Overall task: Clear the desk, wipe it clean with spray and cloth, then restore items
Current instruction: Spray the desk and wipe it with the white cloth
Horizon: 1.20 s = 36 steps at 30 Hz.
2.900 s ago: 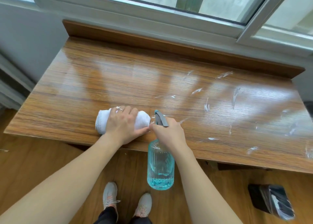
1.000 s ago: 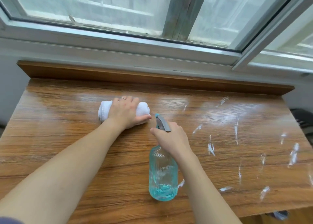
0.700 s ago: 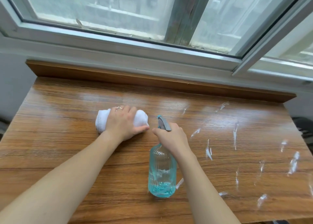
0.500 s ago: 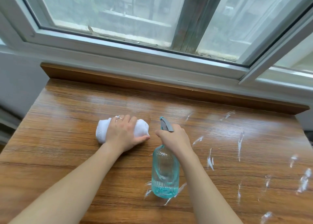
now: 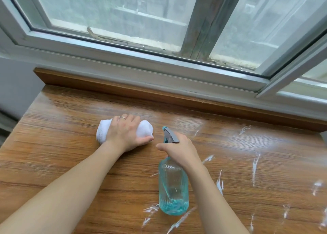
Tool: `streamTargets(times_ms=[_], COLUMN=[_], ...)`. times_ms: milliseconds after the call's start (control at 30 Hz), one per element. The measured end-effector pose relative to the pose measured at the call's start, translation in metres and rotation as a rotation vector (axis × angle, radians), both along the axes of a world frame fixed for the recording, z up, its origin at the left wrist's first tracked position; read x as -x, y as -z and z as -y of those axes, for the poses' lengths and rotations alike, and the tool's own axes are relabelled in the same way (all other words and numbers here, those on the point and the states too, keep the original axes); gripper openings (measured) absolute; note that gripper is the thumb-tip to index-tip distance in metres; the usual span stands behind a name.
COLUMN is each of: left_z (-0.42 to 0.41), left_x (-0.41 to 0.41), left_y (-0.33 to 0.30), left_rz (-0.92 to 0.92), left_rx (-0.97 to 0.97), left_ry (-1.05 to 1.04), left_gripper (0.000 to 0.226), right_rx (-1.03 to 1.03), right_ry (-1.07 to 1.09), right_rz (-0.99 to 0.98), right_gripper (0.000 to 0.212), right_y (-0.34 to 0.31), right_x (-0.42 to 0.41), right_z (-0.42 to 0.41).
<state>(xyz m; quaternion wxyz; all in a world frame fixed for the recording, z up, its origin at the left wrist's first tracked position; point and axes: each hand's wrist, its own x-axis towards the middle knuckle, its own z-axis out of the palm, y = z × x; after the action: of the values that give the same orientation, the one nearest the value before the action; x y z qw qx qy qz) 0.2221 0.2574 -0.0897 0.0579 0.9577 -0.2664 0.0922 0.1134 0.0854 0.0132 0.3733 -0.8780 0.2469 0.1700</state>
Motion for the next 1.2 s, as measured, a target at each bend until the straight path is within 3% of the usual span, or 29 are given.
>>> streamTargets(times_ms=[233, 433, 800, 967, 1200], left_z=[0.016, 0.014, 0.019, 0.028, 0.038], left_x=[-0.046, -0.047, -0.039, -0.062, -0.072], left_y=[-0.004, -0.007, -0.002, -0.004, -0.01], left_rz=[0.004, -0.014, -0.014, 0.0, -0.006], left_rx=[-0.011, -0.031, -0.006, -0.031, -0.05], left_ry=[0.06, 0.044, -0.007, 0.056, 0.049], left_gripper=[0.082, 0.084, 0.081, 0.083, 0.085], right_rx=[-0.058, -0.409, -0.367, -0.327, -0.279], right_ry=[0.025, 0.076, 0.044, 0.074, 0.095], right_rz=[0.023, -0.025, -0.081, -0.045, 0.054], right_gripper=[0.046, 0.052, 0.042, 0.054, 0.031], right_y=[0.013, 0.012, 0.024, 0.032, 0.028], right_x=[-0.007, -0.003, -0.008, -0.01, -0.008], right_z=[0.006, 0.015, 0.021, 0.018, 0.028])
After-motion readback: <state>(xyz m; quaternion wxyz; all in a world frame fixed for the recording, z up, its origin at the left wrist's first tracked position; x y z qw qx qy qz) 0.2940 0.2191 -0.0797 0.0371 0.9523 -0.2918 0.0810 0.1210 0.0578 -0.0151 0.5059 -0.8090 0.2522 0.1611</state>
